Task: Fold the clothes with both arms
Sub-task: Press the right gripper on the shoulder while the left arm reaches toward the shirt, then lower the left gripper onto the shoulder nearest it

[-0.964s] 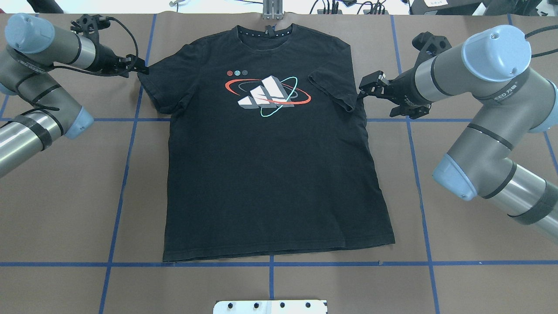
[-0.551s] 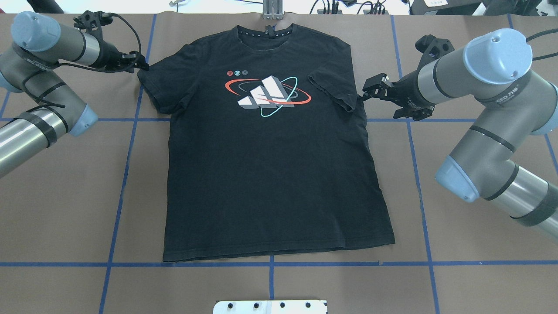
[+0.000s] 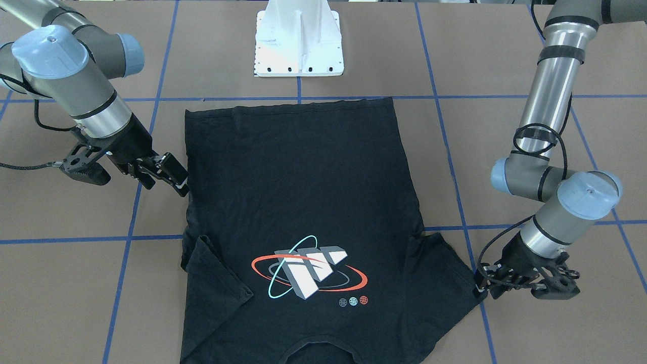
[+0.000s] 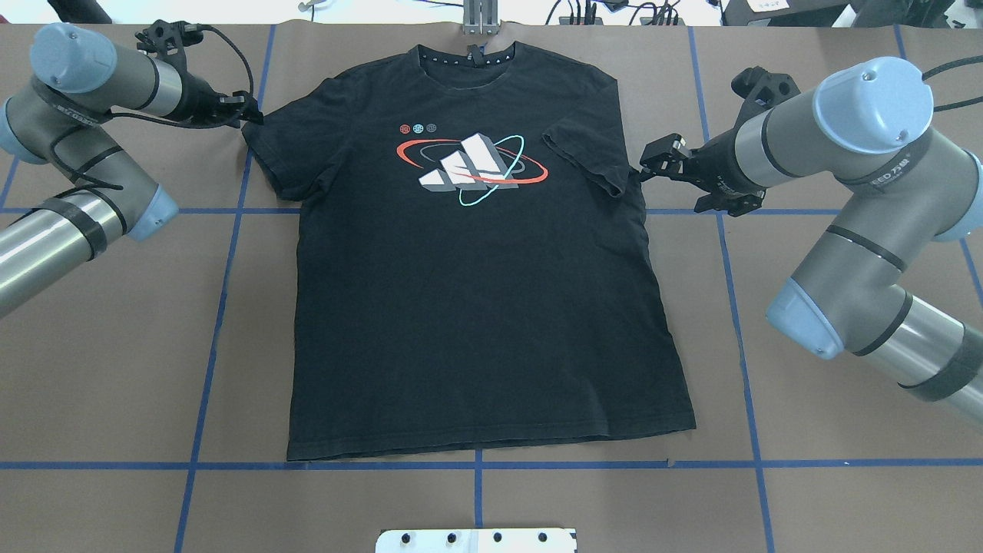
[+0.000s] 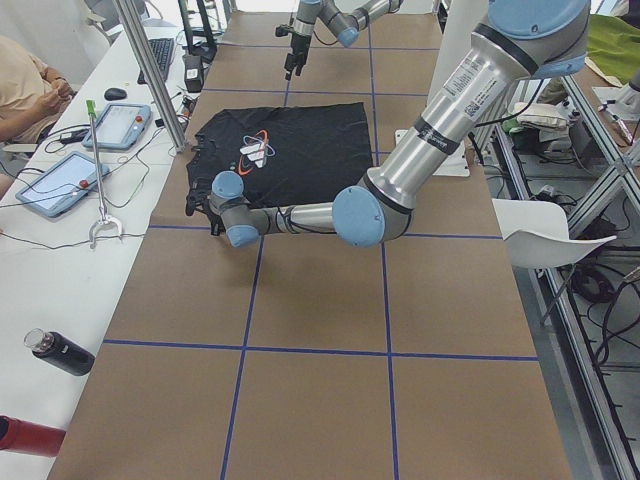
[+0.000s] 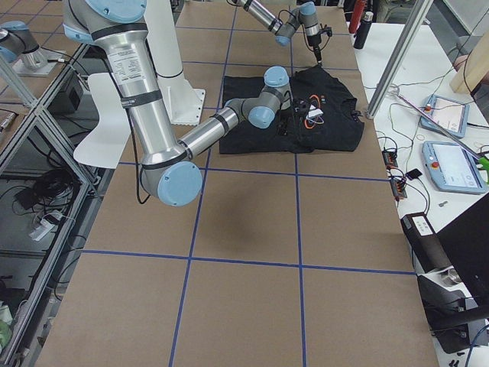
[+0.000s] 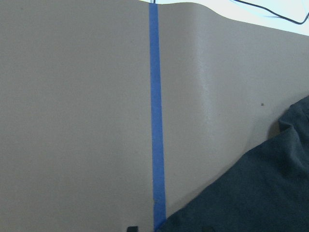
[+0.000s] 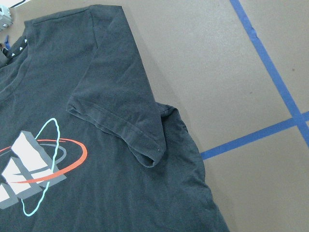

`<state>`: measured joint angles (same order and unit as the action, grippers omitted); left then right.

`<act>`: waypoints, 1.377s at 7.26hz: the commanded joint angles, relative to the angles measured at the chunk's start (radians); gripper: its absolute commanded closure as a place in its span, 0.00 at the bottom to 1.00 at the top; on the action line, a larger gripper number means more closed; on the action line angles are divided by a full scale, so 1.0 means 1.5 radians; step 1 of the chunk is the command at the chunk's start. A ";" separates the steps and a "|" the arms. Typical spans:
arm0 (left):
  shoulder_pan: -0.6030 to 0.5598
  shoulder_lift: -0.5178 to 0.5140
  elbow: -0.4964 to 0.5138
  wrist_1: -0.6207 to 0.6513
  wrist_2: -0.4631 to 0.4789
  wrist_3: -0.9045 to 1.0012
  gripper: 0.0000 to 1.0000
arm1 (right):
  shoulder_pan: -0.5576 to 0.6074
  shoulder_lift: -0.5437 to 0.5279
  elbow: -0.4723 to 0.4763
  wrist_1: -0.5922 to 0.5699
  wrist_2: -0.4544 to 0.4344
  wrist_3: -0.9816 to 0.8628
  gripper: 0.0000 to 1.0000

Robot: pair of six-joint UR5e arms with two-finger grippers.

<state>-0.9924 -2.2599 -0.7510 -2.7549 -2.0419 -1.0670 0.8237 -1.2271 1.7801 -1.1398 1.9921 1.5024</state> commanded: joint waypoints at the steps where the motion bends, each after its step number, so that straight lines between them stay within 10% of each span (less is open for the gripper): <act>1: 0.006 0.001 0.001 0.001 0.003 0.001 0.50 | -0.003 -0.001 -0.003 0.000 -0.002 0.001 0.00; 2: 0.006 0.002 0.001 0.000 0.003 0.001 0.52 | -0.003 -0.001 -0.003 0.000 -0.001 0.002 0.00; 4: 0.005 0.001 0.000 0.001 0.002 0.000 1.00 | -0.004 0.000 -0.005 0.000 -0.002 0.002 0.00; 10: 0.029 -0.047 -0.141 0.080 0.002 -0.138 1.00 | -0.002 -0.001 -0.005 0.001 -0.004 0.001 0.00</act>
<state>-0.9733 -2.2964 -0.9335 -2.6723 -2.0422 -1.2067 0.8198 -1.2275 1.7730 -1.1384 1.9869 1.5035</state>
